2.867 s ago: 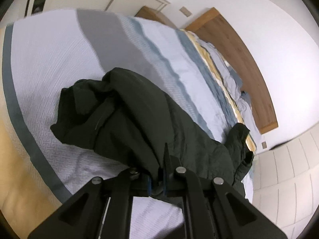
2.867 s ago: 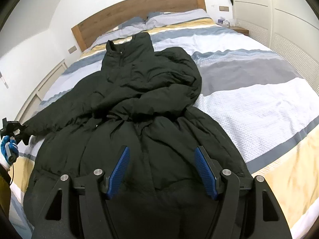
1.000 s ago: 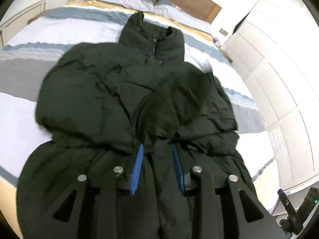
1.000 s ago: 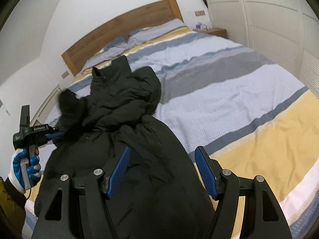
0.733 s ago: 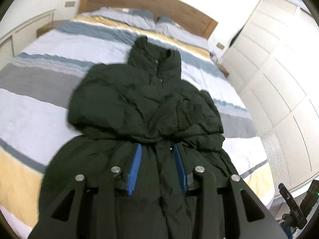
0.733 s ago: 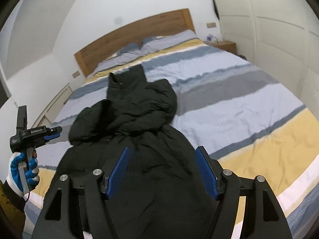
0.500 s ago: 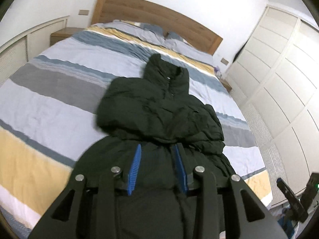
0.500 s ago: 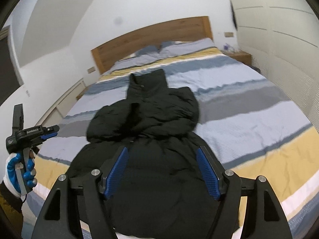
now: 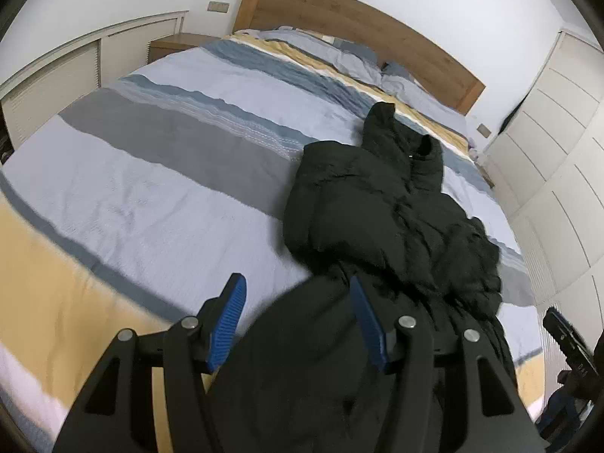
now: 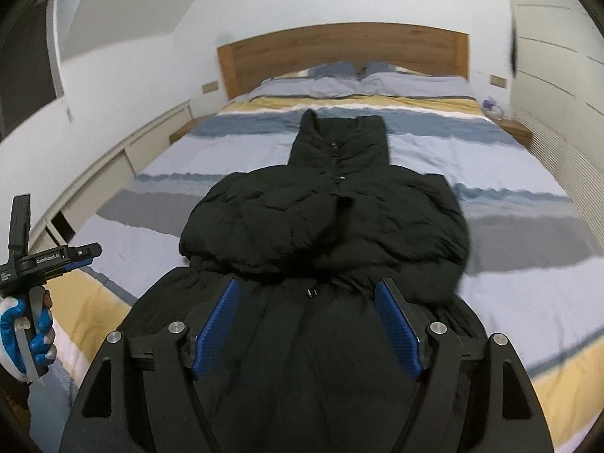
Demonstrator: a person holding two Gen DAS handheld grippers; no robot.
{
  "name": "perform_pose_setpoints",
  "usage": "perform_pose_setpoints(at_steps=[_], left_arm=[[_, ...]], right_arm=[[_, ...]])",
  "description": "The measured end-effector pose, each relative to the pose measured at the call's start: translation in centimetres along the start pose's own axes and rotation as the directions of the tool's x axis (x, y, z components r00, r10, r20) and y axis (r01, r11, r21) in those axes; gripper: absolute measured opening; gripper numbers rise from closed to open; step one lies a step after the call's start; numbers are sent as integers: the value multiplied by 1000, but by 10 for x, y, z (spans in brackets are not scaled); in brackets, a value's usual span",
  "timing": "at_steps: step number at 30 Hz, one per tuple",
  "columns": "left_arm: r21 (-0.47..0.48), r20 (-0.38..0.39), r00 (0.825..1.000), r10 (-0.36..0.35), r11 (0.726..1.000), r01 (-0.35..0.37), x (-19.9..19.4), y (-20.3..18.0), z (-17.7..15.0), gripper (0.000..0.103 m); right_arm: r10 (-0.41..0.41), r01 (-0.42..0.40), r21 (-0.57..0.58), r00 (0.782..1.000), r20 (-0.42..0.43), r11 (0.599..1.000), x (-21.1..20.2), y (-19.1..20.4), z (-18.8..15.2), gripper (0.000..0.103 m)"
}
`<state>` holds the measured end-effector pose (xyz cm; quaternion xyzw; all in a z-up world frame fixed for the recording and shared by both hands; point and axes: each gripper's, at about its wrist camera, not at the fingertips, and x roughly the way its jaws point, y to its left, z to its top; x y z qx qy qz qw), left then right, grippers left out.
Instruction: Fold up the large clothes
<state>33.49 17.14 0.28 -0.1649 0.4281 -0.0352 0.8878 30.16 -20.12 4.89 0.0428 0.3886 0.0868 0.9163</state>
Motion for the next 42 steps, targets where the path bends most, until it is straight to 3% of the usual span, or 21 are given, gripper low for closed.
perform_pose_setpoints(at_steps=[11,14,18,20,28,33,38,42], left_arm=[[85,-4,998,-55,995,55,118,-58,53,56],[169,-16,1000,-4,986,6,152,-78,50,56],[178,-47,999,16,984,-7,188,-79,33,57],[173,-42,999,26,985,-18,199,-74,23,63],[202,-37,997,68,978,-59,212,-78,8,68],[211,-13,995,99,973,-94,197,-84,6,68],[287,75,990,120,948,-137,174,-106,-1,68],[340,93,985,146,925,-169,177,-118,-10,68]], right_arm=[[8,-8,-102,1000,-1,995,128,10,48,74],[-11,9,-130,1000,-15,991,157,5,45,74],[-25,19,-107,998,-58,994,187,-15,30,74],[-13,6,-84,997,-74,996,195,-25,20,76],[29,-34,-43,994,-108,998,213,-39,1,77],[24,-30,-50,991,-128,998,200,-39,-1,77],[16,-22,-82,997,-76,996,167,-33,4,77],[10,-20,-100,996,-91,995,172,-31,-1,77]])
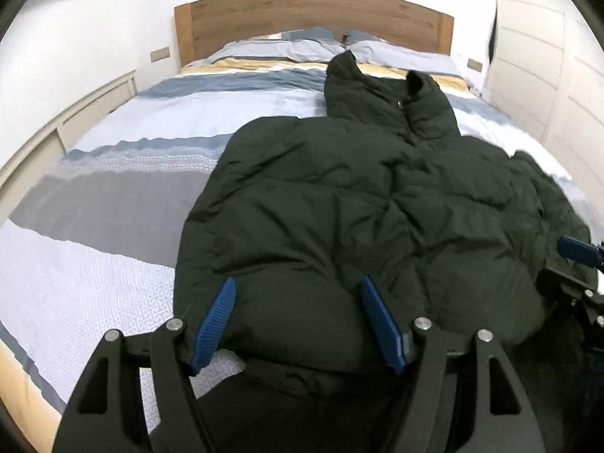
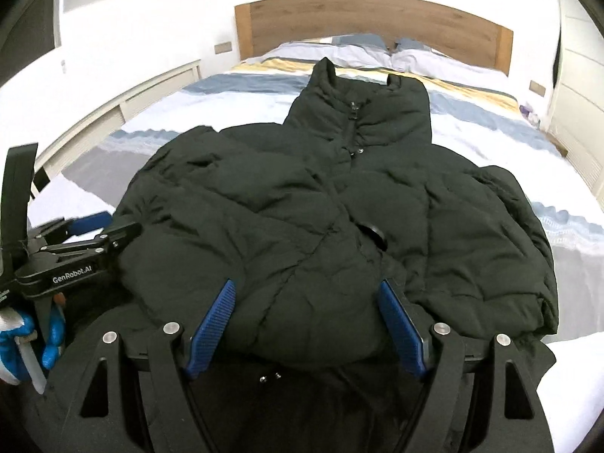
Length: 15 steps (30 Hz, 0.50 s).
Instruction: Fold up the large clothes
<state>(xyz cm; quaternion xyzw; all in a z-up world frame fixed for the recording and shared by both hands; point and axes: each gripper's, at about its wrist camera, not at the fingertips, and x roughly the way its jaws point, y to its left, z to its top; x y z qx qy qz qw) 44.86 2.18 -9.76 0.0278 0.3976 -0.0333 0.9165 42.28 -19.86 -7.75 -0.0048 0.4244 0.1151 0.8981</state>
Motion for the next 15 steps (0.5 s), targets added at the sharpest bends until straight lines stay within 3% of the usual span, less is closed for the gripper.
perform_pose_setpoints(at_steps=[7,15], left_arm=[[-11,-22,1000,-1,1000,0,17,0,-11,73],[-34,-33,999,-11,999,9,26,4,-18,80]], right_arm=[[-13,13,-2,999,-36,1000,28,-1,-14,77],[-27,27,-17,999,-39,999,33,1,-21,78]])
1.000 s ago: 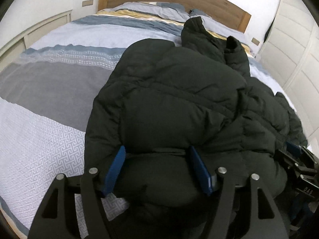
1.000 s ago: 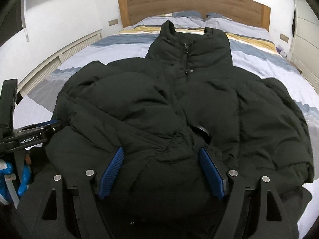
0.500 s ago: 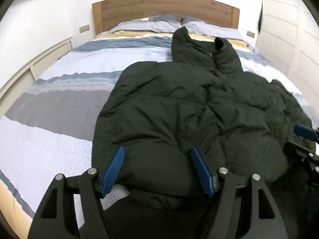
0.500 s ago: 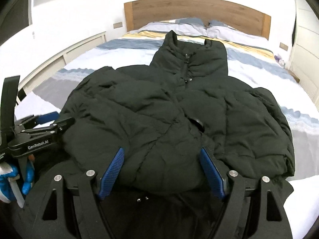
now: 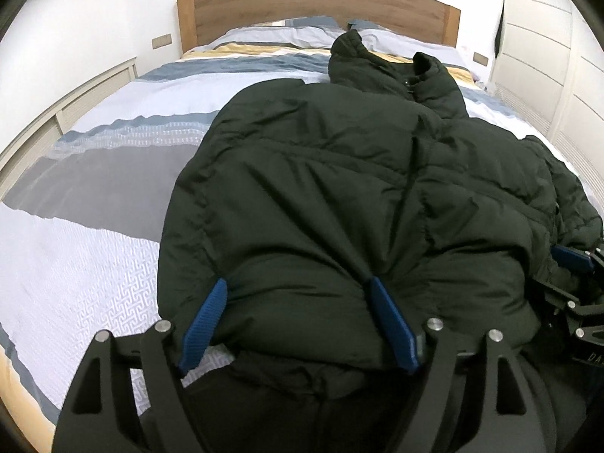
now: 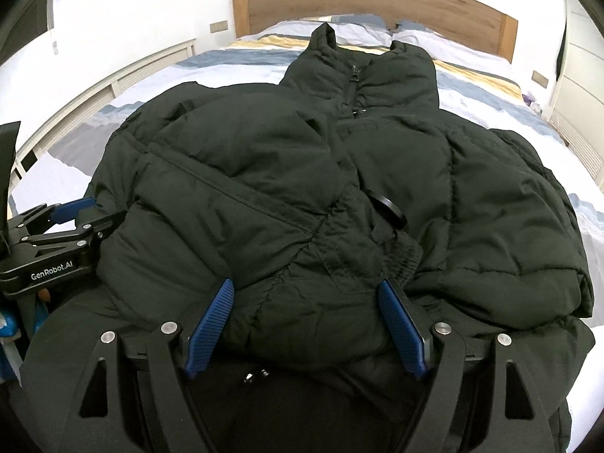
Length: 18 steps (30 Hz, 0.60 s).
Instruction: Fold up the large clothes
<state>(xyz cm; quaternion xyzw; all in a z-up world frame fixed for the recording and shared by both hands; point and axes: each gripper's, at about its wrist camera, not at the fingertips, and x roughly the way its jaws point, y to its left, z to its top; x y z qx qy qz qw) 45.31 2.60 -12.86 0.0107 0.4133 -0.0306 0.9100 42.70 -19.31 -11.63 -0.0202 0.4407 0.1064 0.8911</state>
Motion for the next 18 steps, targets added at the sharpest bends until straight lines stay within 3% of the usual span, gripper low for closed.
perform_pose_setpoints(at_steps=[12,18], left_arm=[[-93,-55,996,-64,994,59,-31,30,-15,81],[-105,-18,999,-35,994,33,-62,52,-11,81]], right_arm=[[-6,7,7,999,-40,1000,-31,-2,-12,78],[-25,25,-1,999,-33,1000,-68,-18,-19,78]])
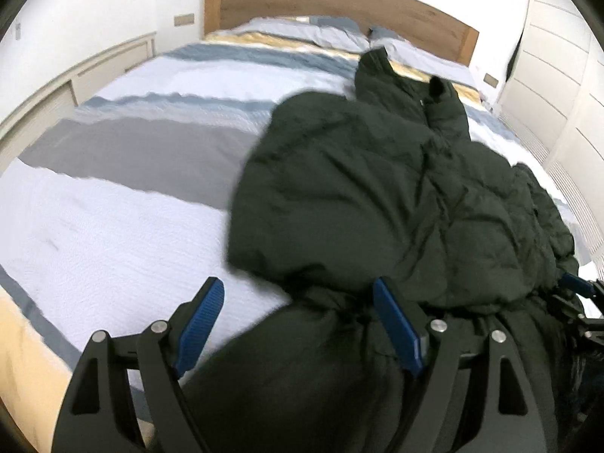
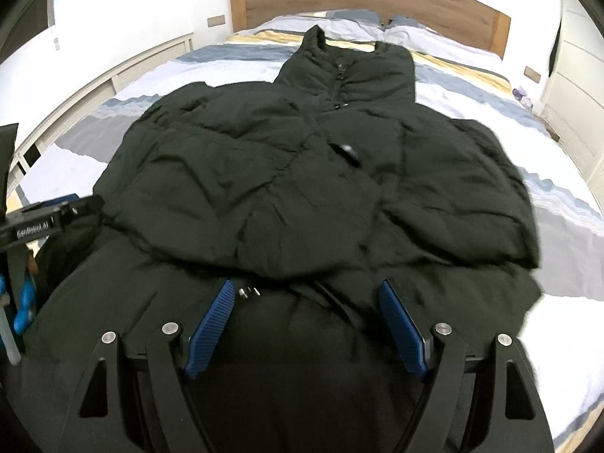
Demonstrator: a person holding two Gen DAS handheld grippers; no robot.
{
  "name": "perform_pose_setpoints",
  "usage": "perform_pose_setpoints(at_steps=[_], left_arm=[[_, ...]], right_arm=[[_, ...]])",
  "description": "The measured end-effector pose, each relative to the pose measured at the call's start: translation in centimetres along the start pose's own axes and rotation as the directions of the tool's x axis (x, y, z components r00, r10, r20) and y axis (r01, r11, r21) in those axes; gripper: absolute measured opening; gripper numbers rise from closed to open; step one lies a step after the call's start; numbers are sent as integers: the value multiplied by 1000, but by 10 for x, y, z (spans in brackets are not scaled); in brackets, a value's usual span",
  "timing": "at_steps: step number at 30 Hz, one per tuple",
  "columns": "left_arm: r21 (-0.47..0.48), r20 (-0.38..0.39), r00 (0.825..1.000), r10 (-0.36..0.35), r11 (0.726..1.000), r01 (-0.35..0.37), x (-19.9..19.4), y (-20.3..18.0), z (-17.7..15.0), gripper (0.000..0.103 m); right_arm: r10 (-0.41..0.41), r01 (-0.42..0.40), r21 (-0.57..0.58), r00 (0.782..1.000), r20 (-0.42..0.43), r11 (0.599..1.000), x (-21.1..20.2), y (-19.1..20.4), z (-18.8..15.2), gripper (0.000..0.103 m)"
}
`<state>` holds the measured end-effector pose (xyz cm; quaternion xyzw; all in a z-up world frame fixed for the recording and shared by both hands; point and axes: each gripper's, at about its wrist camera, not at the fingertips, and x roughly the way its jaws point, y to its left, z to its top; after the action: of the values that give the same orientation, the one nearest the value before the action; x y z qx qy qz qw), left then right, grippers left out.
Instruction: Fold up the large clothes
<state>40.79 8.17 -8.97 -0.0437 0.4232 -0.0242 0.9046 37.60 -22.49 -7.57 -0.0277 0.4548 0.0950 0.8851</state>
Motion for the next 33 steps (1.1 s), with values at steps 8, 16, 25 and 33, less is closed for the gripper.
perform_pose_setpoints(at_steps=[8,16,25,33], left_arm=[[58,94,995,14,998,-19,-2,15,61,81],[-16,32,998,-56,998,56,49,4,103,81],[70,-54,995,-84,994,88,39,-15,166,81],[65,-28,989,-147,987,149,74,-36,247,81]], right_arm=[[-31,32,-6,995,98,999,-18,-45,56,79],[-9,1,80,995,95,997,6,-75,96,79],[-66,62,88,997,35,994,-29,-93,179,80],[-39,29,116,996,82,993,9,-118,260,90]])
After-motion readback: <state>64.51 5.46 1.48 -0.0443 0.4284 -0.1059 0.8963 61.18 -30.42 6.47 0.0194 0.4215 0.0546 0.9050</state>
